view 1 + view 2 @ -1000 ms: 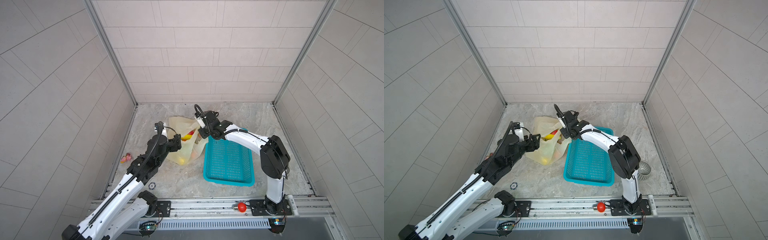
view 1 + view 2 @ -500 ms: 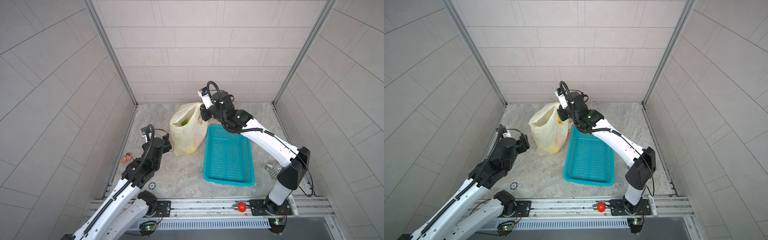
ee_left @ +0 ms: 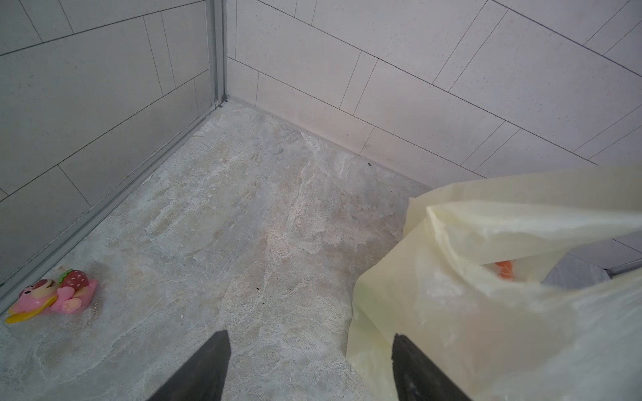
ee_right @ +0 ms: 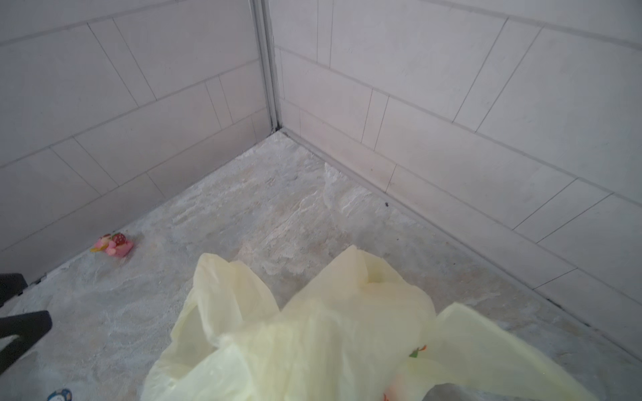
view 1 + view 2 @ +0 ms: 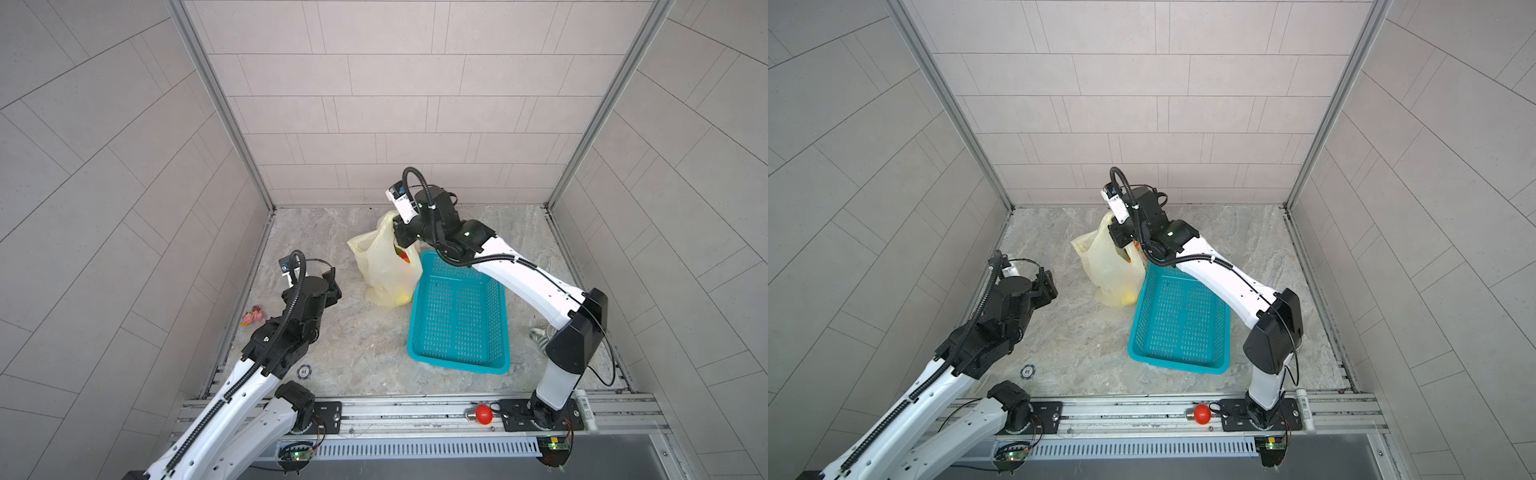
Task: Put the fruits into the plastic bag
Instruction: 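Lift the bag upright with the right gripper while the left gripper releases, then set the bag down and open the right gripper, withdrawing both arms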
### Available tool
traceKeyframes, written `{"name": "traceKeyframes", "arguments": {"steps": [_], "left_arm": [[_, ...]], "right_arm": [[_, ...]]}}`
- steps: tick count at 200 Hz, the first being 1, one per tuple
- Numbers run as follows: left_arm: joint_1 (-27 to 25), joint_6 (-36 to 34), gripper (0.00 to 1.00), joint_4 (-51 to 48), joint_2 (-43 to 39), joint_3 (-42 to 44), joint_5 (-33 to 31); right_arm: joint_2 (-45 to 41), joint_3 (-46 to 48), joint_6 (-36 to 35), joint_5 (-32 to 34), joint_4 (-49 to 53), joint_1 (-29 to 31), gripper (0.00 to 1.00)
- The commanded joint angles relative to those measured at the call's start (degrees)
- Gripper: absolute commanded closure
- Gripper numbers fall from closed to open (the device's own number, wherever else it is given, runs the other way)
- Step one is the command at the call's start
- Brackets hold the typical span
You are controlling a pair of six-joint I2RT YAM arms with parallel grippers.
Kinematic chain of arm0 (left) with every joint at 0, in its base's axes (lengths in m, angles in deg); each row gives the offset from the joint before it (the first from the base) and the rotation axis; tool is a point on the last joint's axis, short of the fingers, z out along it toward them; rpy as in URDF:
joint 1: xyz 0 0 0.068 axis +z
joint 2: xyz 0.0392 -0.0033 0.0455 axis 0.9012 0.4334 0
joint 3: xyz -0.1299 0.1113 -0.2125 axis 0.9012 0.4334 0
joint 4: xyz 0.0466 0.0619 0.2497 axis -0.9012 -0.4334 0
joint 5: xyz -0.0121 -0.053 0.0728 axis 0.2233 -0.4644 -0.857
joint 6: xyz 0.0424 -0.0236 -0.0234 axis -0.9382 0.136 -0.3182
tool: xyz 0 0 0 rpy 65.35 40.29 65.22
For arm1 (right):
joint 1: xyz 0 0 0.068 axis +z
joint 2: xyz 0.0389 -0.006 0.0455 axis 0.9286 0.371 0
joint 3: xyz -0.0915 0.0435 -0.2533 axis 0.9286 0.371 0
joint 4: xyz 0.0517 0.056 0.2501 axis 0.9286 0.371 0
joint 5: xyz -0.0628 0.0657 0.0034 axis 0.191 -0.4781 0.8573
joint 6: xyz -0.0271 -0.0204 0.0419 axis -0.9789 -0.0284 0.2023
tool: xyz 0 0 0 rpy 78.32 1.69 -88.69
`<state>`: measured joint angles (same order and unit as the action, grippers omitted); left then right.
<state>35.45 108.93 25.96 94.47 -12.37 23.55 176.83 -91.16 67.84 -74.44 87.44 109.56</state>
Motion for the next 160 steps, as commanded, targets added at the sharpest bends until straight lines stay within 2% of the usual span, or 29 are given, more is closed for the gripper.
{"name": "traceKeyframes", "arguments": {"steps": [1, 28, 51, 63, 81, 84, 85, 96, 109, 133, 140, 145, 160], "left_arm": [[0.39, 0.04, 0.21, -1.36, -0.17, -0.47, -0.07], [0.4, -0.9, 0.21, -1.54, -0.13, -0.7, 0.22], [0.56, -1.11, 0.2, -1.54, 0.43, -0.71, 0.46], [0.68, -0.94, 0.2, -1.63, 0.9, -0.8, 0.28], [1.07, -1.2, 0.2, -1.56, 1.68, -0.85, 0.1], [1.13, -1.31, 0.2, -1.54, 1.82, -0.91, -0.02], [1.15, -1.34, 0.2, -1.54, 1.88, -0.92, -0.05], [1.59, -2.01, 0.18, -1.45, 2.57, -1.18, 0.17], [2.24, -2.95, 0.17, -1.58, 3.26, -1.83, 0.37], [3.92, -3.99, 0.09, -1.74, 6.94, -2.96, -0.1], [4.54, -3.93, 0.0, -1.72, 7.73, -3.08, -0.49], [4.99, -3.93, 0.0, -1.56, 8.38, -3.19, -0.82], [6.27, -3.71, 0.0, -1.54, 10.21, -3.38, -2.13]], "right_arm": [[2.37, 3.83, 1.22, -2.97, 1.25, 1.05, 1.0], [1.76, 5.49, 2.2, -3.42, 0.44, 0.98, 1.0], [-1.04, 4.43, 2.16, -3.39, 0.44, 0.38, 0.95], [-3.42, 4.12, 2.62, -3.73, 0.26, -0.31, 0.81], [-7.71, 5.0, 2.9, -3.85, 0.35, -1.27, 0.48], [-8.27, 5.17, 2.94, -3.87, 0.35, -1.4, 0.46], [-8.72, 5.39, 2.95, -3.9, 0.35, -1.5, 0.42], [-11.91, 7.12, 3.22, -3.27, 0.17, -2.11, 0.31], [-15.36, 9.35, 3.54, -2.41, 0.04, -3.08, 0.24], [-22.99, 14.93, 3.68, -0.61, -0.82, -5.99, 0.21], [-25.46, 17.32, 3.75, 0.4, -1.71, -6.94, 0.15], [-27.14, 19.22, 3.77, 1.21, -2.53, -7.66, 0.02], [-31.89, 24.02, 3.96, 4.69, -5.15, -9.89, 0.01]]}}
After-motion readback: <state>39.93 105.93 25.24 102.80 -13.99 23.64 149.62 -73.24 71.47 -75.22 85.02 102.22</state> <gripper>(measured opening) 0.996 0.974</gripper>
